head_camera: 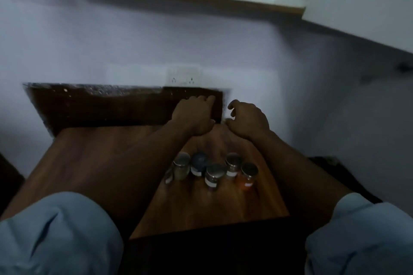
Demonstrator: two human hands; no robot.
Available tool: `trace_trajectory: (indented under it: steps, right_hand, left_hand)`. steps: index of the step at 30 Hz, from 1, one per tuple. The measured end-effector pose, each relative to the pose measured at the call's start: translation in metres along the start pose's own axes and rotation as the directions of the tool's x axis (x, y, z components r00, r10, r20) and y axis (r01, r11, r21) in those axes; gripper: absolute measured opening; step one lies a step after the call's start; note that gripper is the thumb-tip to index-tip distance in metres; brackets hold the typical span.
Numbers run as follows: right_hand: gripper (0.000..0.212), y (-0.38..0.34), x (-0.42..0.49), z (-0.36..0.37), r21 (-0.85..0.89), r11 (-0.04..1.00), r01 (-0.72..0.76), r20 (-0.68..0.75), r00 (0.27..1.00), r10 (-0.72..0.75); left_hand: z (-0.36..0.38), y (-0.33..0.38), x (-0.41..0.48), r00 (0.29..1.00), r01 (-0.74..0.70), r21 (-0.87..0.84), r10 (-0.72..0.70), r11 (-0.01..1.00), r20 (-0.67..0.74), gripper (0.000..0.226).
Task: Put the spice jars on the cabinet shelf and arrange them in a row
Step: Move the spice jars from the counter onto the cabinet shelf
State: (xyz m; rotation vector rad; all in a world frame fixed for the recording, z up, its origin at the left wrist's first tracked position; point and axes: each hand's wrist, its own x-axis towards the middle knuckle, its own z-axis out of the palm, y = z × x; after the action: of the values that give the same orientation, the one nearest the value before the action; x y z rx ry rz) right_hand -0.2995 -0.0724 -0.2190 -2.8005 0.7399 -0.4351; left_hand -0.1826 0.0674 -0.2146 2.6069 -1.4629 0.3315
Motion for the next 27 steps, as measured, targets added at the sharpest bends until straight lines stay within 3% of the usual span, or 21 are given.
trace_trajectory:
  steps: [3,4,5,6,7,8,9,10,11,12,13,14,19,24,27]
  right_hand:
    - [0.035,0.038,-0.009,0.032,-0.036,0.991,-0.125,0.111,0.985,0.129]
    - [0.029,0.041,-0.005,0.047,-0.082,0.957,-0.279,0.047,0.958,0.283]
    - [0.025,0.065,-0.01,0.064,-0.145,0.911,-0.387,0.131,0.905,0.405]
    - [0.026,0.075,0.004,0.08,-0.03,0.834,-0.551,0.135,0.824,0.55]
    - [0.026,0.079,0.018,0.096,-0.013,0.657,-0.754,-0.04,0.657,0.753]
    - [0.025,0.086,0.019,0.108,0.008,0.516,-0.857,-0.074,0.514,0.855]
    - [0.028,0.102,0.009,0.118,-0.033,0.548,-0.836,-0.011,0.549,0.836]
    - [0.034,0.127,-0.012,0.121,-0.162,0.721,-0.674,0.122,0.711,0.692]
    - [0.037,0.15,-0.032,0.12,-0.175,0.894,-0.413,0.197,0.875,0.443]
    - [0.036,0.14,-0.025,0.122,-0.148,0.901,-0.408,0.262,0.862,0.434]
    - [0.035,0.15,-0.029,0.127,-0.013,0.926,-0.377,0.409,0.843,0.349]
    - [0.038,0.161,-0.03,0.133,0.085,0.922,-0.378,0.425,0.851,0.31]
    - [0.069,0.19,-0.022,0.174,0.008,0.916,-0.4,0.392,0.844,0.365]
    - [0.095,0.202,-0.028,0.205,0.056,0.905,-0.421,0.455,0.818,0.352]
    - [0.098,0.203,-0.03,0.22,0.042,0.891,-0.453,0.446,0.806,0.389]
  left_hand:
    - [0.049,0.024,0.007,0.995,-0.035,-0.032,0.038,0.999,0.096,0.076]
    - [0.066,0.031,0.011,0.987,-0.051,-0.05,0.058,0.997,0.151,0.076]
    - [0.083,0.037,0.013,0.972,-0.064,-0.081,0.081,0.995,0.223,0.074]
    - [0.099,0.044,0.016,0.953,-0.062,-0.122,0.095,0.991,0.287,0.073]
    - [0.115,0.051,0.018,0.942,-0.04,-0.155,0.089,0.987,0.324,0.073]
    - [0.129,0.058,0.019,0.941,-0.011,-0.173,0.069,0.985,0.333,0.076]
    - [0.142,0.066,0.02,0.941,0.008,-0.182,0.055,0.983,0.334,0.079]
    - [0.153,0.073,0.022,0.94,0.012,-0.191,0.054,0.982,0.338,0.08]
    - [0.164,0.08,0.024,0.936,0.008,-0.195,0.061,0.981,0.346,0.079]
    - [0.175,0.085,0.027,0.933,-0.004,-0.189,0.072,0.982,0.353,0.077]
    - [0.184,0.089,0.03,0.931,-0.017,-0.178,0.081,0.984,0.357,0.075]
    - [0.192,0.092,0.035,0.929,-0.028,-0.167,0.088,0.986,0.36,0.073]
    - [0.229,0.108,0.049,0.922,-0.047,-0.19,0.116,0.981,0.37,0.058]
    - [0.252,0.119,0.065,0.882,-0.037,-0.198,0.125,0.979,0.454,0.067]
    - [0.259,0.123,0.07,0.872,-0.057,-0.161,0.127,0.985,0.473,0.075]
